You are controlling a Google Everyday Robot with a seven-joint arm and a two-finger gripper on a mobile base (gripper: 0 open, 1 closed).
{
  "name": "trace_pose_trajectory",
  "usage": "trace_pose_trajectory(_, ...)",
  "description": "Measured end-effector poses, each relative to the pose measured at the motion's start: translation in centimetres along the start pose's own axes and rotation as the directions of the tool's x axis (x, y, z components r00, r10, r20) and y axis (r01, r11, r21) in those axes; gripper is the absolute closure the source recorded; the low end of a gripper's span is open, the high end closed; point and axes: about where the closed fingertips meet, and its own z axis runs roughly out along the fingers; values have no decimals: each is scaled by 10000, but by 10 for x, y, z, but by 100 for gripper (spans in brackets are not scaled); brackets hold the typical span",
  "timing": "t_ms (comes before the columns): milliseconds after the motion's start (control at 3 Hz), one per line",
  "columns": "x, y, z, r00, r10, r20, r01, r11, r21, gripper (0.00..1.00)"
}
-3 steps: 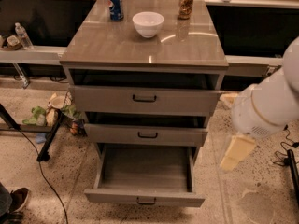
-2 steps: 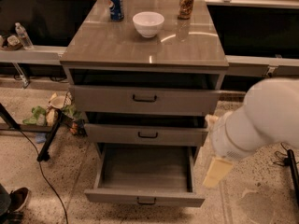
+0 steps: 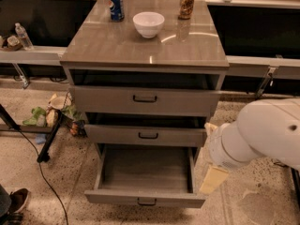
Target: Close bottom drawer
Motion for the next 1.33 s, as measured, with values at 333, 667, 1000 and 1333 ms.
trace_pose_trajectory(333, 7, 4, 44, 10000, 68, -36, -69, 9998, -195, 0)
trace_pose_trajectory(667, 10, 14, 108, 9999, 18, -159, -23, 9996, -270, 0)
trace_pose_trajectory(1000, 17, 22, 171, 10000, 61, -73, -62, 9999, -117, 0)
trace_pose_trajectory(1333, 33, 19, 236, 9967, 562, 589, -560, 9984, -51, 0)
